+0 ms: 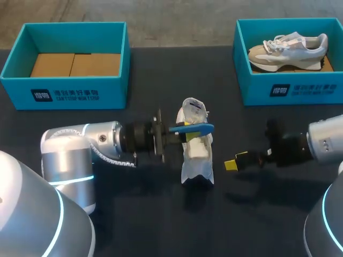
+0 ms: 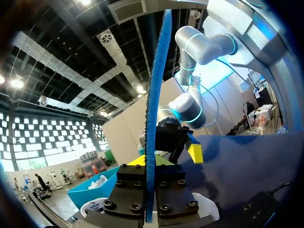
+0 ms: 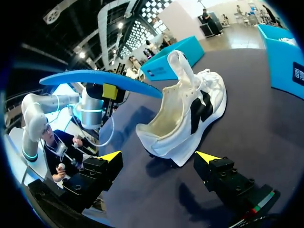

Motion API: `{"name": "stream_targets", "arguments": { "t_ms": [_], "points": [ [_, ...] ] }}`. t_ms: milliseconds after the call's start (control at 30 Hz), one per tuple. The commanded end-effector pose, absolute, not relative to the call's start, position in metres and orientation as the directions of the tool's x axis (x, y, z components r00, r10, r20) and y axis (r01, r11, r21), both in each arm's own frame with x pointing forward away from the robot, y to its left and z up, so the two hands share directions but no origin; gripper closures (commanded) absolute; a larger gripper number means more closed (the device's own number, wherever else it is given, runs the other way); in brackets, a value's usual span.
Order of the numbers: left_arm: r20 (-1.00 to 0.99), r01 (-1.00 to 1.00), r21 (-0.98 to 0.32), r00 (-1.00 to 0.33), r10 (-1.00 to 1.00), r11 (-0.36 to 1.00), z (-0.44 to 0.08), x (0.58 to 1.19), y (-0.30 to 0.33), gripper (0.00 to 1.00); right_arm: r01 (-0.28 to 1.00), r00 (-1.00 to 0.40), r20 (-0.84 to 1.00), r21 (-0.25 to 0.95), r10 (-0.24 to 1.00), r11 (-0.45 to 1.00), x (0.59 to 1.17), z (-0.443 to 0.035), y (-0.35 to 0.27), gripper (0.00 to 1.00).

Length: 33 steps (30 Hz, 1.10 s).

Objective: Take the shoe out of the shoebox, open the shoe tongue, remove and reinsert the insole, then place the shoe into the shoebox

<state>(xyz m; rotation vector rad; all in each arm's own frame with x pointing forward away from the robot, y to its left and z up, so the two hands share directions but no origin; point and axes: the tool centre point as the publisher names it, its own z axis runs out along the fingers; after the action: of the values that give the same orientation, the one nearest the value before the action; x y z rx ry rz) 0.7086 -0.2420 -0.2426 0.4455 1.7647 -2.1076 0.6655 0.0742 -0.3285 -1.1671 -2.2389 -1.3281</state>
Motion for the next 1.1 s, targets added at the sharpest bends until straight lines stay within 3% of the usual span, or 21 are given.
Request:
{"name": "stream_targets", "arguments": {
  "t_ms": [33,633,1100],
  "points": [
    [-0.456,0.461,-0.872,-0.887,-0.067,-0.165,-0.248,0.707,-0.245,1.0,0.765,-0.625,0.595,0.596,0.506,0.244,0.662,-0.329,0.075,0.0],
    [-0.478,0.476,-0.863,-0.878,-0.03,-0.17,-0.266,0.706,-0.24,1.0,0.749,-0.647,0.575,0.605,0.5,0.273,0.667,-0.335,0.071,0.0],
    [-0.501,0.493,-0.85,-0.865,-0.005,-0.185,-0.277,0.707,-0.238,1.0,0.696,-0.713,0.506,0.599,0.485,0.396,0.681,-0.34,0.069,0.0]
  ]
}}
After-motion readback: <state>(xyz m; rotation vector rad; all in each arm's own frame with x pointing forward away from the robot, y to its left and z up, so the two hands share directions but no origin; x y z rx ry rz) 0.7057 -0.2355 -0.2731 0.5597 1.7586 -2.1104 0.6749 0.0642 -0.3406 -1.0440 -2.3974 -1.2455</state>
